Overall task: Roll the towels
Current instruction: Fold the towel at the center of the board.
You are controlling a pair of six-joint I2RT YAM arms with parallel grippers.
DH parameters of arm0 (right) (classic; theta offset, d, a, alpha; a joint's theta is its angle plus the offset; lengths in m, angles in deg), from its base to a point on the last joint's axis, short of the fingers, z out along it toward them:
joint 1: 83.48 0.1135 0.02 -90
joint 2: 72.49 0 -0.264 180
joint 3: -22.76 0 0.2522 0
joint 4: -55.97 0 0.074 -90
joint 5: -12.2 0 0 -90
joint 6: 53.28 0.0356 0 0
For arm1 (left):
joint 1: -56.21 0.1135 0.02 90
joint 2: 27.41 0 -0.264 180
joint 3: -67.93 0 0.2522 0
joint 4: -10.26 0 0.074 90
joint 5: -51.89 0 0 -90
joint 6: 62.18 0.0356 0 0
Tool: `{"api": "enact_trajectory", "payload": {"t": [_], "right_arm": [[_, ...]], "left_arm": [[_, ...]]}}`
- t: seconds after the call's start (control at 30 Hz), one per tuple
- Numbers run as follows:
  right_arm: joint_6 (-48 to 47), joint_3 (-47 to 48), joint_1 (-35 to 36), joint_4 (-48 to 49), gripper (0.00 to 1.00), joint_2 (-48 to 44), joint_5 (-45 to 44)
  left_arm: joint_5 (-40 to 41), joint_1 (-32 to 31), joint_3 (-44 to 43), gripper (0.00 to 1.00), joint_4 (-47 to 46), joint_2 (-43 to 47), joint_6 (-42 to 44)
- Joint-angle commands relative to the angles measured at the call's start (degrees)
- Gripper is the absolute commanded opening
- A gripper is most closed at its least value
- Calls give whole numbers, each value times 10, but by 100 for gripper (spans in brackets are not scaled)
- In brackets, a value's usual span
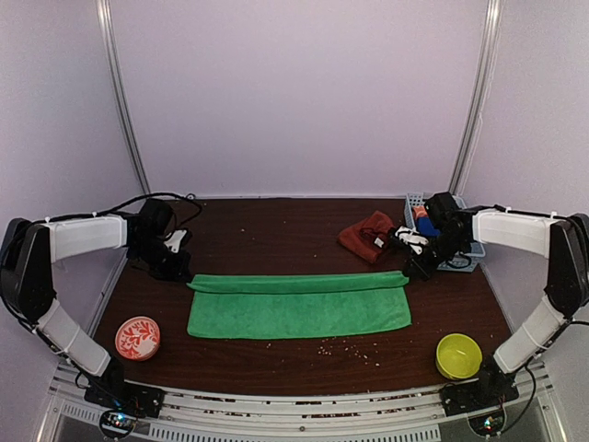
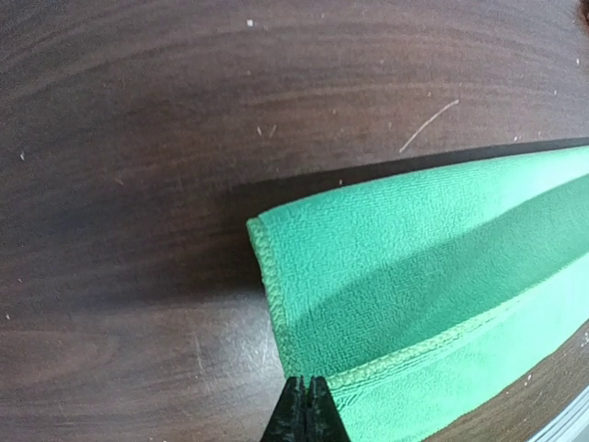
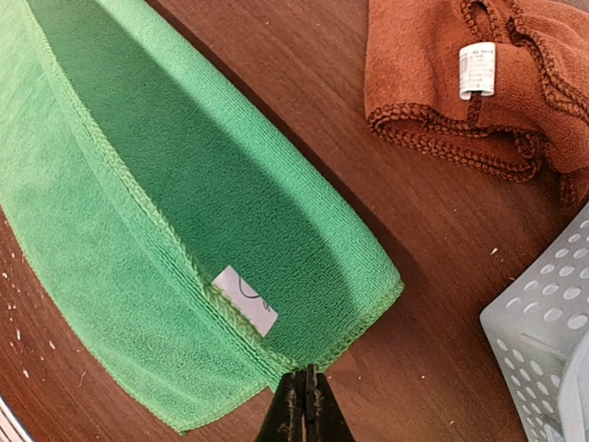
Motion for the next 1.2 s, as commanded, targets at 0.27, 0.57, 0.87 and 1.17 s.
{"api": "enact_trajectory", "payload": {"t": [0.27, 0.57, 0.87, 1.17], "right_arm": [[-78, -38, -1, -45, 0, -46, 55], [-140, -52, -1, -83, 0, -44, 63], [-192, -48, 2, -126, 0, -50, 68], [-209, -58, 4, -138, 0, -49, 69]], "left_arm": [[-11, 4, 31, 0, 42, 19, 9], [-1, 4, 24, 0, 74, 28, 12], [-40, -16, 30, 0, 80, 42, 16], [-32, -32, 36, 0, 100, 35, 15]]}}
